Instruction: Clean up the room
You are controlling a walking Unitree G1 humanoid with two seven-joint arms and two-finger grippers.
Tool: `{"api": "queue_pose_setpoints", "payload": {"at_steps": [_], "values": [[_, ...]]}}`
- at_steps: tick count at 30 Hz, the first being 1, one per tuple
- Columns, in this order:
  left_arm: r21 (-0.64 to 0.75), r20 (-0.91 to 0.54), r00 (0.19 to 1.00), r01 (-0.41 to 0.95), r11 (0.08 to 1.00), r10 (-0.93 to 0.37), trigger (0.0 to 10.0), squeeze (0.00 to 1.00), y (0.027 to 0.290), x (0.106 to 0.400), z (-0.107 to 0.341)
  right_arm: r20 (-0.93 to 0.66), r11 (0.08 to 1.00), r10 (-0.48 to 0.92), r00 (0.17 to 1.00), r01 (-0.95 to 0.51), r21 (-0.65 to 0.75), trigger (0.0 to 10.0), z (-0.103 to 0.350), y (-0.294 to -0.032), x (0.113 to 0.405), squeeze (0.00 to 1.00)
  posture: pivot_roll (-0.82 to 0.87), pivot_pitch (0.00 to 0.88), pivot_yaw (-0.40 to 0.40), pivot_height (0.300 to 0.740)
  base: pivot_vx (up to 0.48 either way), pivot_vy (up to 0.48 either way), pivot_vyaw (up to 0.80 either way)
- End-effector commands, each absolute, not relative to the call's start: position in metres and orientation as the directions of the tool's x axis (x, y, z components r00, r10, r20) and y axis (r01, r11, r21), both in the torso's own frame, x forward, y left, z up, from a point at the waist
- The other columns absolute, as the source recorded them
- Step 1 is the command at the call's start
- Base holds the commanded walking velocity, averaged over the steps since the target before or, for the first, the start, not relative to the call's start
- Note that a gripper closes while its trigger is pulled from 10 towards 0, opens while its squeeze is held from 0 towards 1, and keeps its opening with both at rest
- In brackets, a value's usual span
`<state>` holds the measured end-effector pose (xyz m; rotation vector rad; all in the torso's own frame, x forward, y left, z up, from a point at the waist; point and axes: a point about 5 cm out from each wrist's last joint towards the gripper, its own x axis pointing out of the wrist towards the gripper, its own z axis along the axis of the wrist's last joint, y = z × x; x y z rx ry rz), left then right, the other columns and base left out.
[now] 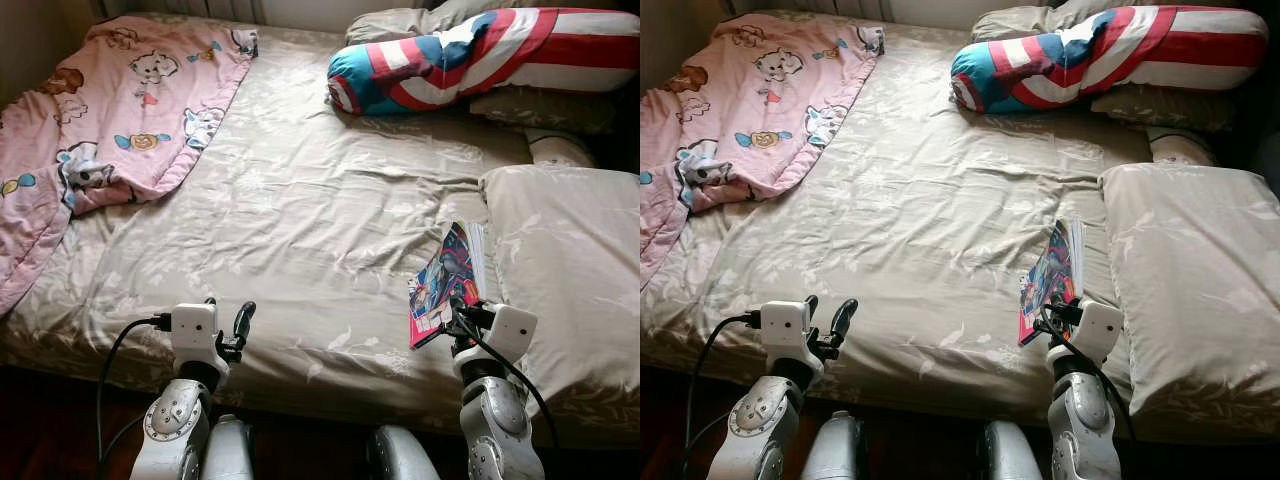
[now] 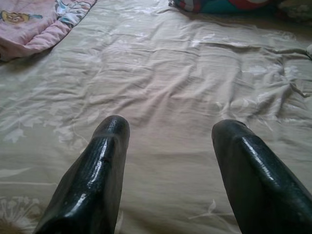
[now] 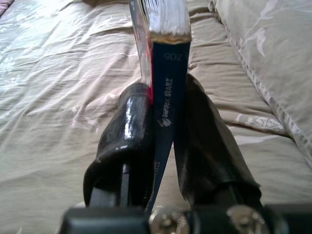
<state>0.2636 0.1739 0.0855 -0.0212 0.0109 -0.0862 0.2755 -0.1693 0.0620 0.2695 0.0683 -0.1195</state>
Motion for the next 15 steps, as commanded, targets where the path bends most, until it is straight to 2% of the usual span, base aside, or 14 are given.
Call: {"api": "queue_pose_setpoints", "payload": {"at_steps": [1, 3, 15], "values": [[-0.022, -0.024, 0.996, 0.087, 0.996, -0.088, 10.0, 0.00, 0.1737, 0.2609, 0.0839, -0.071, 0.957, -0.109, 0.992, 0.124, 0.262, 10.0, 0.0636, -0.1702, 0.2743, 0.00, 0.08, 0.199, -0.071, 0.646, 0.000, 0.000, 0.00], [-0.022, -0.026, 0.996, 0.086, 0.996, -0.087, 10.0, 0.00, 0.1739, 0.2607, 0.0836, -0.072, 0.957, -0.107, 0.992, 0.123, 0.263, 10.0, 0.0634, -0.1698, 0.2742, 0.00, 0.08, 0.199, -0.071, 0.646, 0.000, 0.000, 0.00], [-0.023, -0.028, 0.995, 0.095, 0.995, -0.096, 10.0, 0.00, 0.1718, 0.2587, 0.0835, -0.072, 0.963, -0.081, 0.994, 0.097, 0.252, 10.0, 0.0630, -0.1674, 0.2735, 0.00, 0.08, 0.206, -0.073, 0.646, 0.296, 0.000, 0.00]]}}
